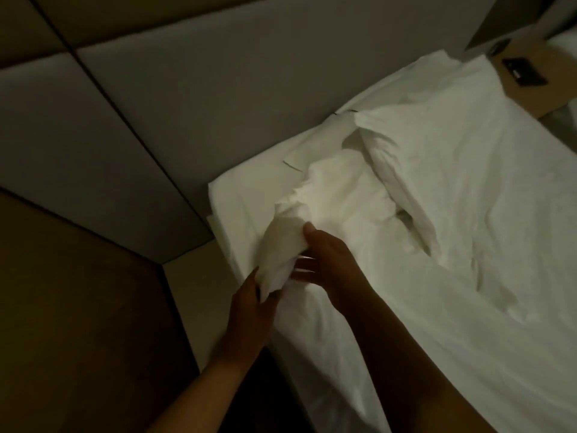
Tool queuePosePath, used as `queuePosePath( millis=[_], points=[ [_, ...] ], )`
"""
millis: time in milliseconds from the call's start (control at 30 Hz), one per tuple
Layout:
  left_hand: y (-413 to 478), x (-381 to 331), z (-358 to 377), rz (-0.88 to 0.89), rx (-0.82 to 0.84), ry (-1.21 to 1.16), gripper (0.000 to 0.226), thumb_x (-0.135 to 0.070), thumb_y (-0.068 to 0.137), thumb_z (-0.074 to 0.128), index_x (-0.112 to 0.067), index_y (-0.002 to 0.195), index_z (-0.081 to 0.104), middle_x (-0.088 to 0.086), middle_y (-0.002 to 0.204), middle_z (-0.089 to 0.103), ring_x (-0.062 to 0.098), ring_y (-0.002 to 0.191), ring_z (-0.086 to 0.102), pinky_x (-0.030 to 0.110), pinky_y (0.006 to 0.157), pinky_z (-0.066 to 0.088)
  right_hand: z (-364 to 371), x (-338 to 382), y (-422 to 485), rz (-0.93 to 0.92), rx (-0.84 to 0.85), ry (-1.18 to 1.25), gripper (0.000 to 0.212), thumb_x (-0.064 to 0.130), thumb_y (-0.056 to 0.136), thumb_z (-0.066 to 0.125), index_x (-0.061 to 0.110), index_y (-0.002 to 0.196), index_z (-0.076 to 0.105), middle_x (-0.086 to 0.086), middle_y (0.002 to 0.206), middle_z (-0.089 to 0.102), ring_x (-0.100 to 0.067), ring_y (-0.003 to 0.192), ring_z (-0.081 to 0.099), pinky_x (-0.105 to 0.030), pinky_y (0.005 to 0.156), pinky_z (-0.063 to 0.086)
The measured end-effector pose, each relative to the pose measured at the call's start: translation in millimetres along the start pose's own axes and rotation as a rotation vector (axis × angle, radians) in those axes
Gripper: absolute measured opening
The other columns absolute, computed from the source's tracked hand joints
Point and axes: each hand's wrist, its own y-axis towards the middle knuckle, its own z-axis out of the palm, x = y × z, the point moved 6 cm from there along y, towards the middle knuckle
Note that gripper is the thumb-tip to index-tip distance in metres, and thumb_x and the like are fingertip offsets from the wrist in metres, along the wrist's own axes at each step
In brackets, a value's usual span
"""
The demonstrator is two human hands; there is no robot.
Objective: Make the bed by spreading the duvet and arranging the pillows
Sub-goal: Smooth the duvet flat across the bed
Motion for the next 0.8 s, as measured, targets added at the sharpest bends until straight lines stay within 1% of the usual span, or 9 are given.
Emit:
queuePosePath(
  millis=[167, 267, 333, 433, 533, 600, 667, 733, 800],
  points=[
    [32.6, -6.3, -58.9, -0.113, -0.082, -0.202, 0.037, -0.019, 0.085, 0.071, -0.011, 0.120, 0.063, 0.002, 0.107, 0.072, 0.013, 0.096, 0.070, 0.017, 0.071, 0.055, 47.7, 19.0, 9.5, -0.011, 0.023, -0.022, 0.051, 0.050, 0.085, 0.055, 0.008, 0.113, 0.063, -0.012, 0.108, 0.072, -0.030, 0.098, 0.070, -0.047, 0.087, 0.054],
    [49.8, -2.2, -79.9, -0.162, -0.120, -0.200, 0.031, -0.015, 0.084, 0.072, -0.005, 0.112, 0.067, 0.007, 0.102, 0.073, 0.023, 0.096, 0.070, 0.018, 0.070, 0.056, 50.1, -18.8, -0.4, 0.175, -0.108, 0.290, 0.054, 0.046, 0.080, 0.054, 0.002, 0.111, 0.060, -0.018, 0.103, 0.072, -0.032, 0.087, 0.071, -0.040, 0.073, 0.056],
    [63.1, 3.7, -87.6, -0.183, -0.084, -0.235, 0.035, -0.022, 0.082, 0.075, -0.005, 0.112, 0.067, 0.009, 0.104, 0.073, 0.025, 0.099, 0.069, 0.028, 0.080, 0.059, 49.7, -49.7, -17.4, 0.343, -0.185, 0.536, 0.057, 0.049, 0.081, 0.051, 0.000, 0.109, 0.061, -0.021, 0.099, 0.072, -0.032, 0.083, 0.071, -0.036, 0.066, 0.058],
    [81.2, 2.8, -88.5, -0.236, 0.039, -0.300, 0.046, -0.024, 0.082, 0.074, -0.007, 0.123, 0.060, 0.010, 0.116, 0.070, 0.026, 0.104, 0.068, 0.043, 0.086, 0.058, 38.7, -83.1, -41.5, 0.522, -0.289, 0.633, 0.072, 0.062, 0.082, 0.045, -0.003, 0.110, 0.063, -0.025, 0.111, 0.069, -0.035, 0.091, 0.072, -0.041, 0.071, 0.060],
    [94.2, 0.8, -82.7, -0.272, 0.121, -0.424, 0.046, -0.008, 0.086, 0.067, -0.007, 0.130, 0.054, 0.012, 0.121, 0.067, 0.027, 0.105, 0.068, 0.037, 0.077, 0.060, 26.7, -102.3, -61.9, 0.657, -0.289, 0.623, 0.093, 0.077, 0.078, 0.039, -0.008, 0.102, 0.069, -0.029, 0.112, 0.067, -0.041, 0.095, 0.069, -0.047, 0.079, 0.055],
    [99.3, -8.5, -75.9, -0.273, 0.181, -0.419, 0.039, -0.007, 0.086, 0.066, -0.010, 0.125, 0.059, 0.004, 0.114, 0.071, 0.022, 0.100, 0.070, 0.033, 0.073, 0.060, 19.0, -116.1, -77.0, 0.710, -0.306, 0.652, 0.105, 0.085, 0.072, 0.038, -0.009, 0.108, 0.068, -0.028, 0.115, 0.066, -0.042, 0.103, 0.067, -0.052, 0.091, 0.050],
    [104.1, -13.2, -70.9, -0.248, 0.222, -0.383, 0.024, -0.007, 0.087, 0.064, -0.016, 0.110, 0.067, -0.007, 0.102, 0.075, 0.014, 0.094, 0.071, 0.025, 0.069, 0.059, 11.1, -131.9, -92.7, 0.691, -0.431, 0.801, 0.106, 0.086, 0.068, 0.047, -0.006, 0.118, 0.062, -0.026, 0.118, 0.066, -0.042, 0.108, 0.064, -0.056, 0.093, 0.048],
    [107.0, -21.0, -70.0, -0.200, 0.285, -0.352, 0.016, -0.009, 0.087, 0.064, -0.022, 0.095, 0.069, -0.015, 0.091, 0.075, 0.004, 0.088, 0.070, 0.018, 0.066, 0.057, -2.5, -142.1, -101.5, 0.570, -0.612, 1.034, 0.092, 0.076, 0.070, 0.060, 0.000, 0.123, 0.059, -0.022, 0.120, 0.063, -0.042, 0.109, 0.063, -0.057, 0.086, 0.052],
    [111.5, -16.6, -74.3, -0.196, 0.319, -0.317, 0.011, -0.020, 0.082, 0.067, -0.023, 0.093, 0.070, -0.010, 0.095, 0.073, 0.010, 0.096, 0.069, 0.025, 0.072, 0.058, -23.5, -144.1, -106.4, 0.394, -0.759, 1.213, 0.076, 0.063, 0.076, 0.067, 0.003, 0.122, 0.058, -0.021, 0.108, 0.066, -0.039, 0.096, 0.067, -0.058, 0.082, 0.054]
  ],
)
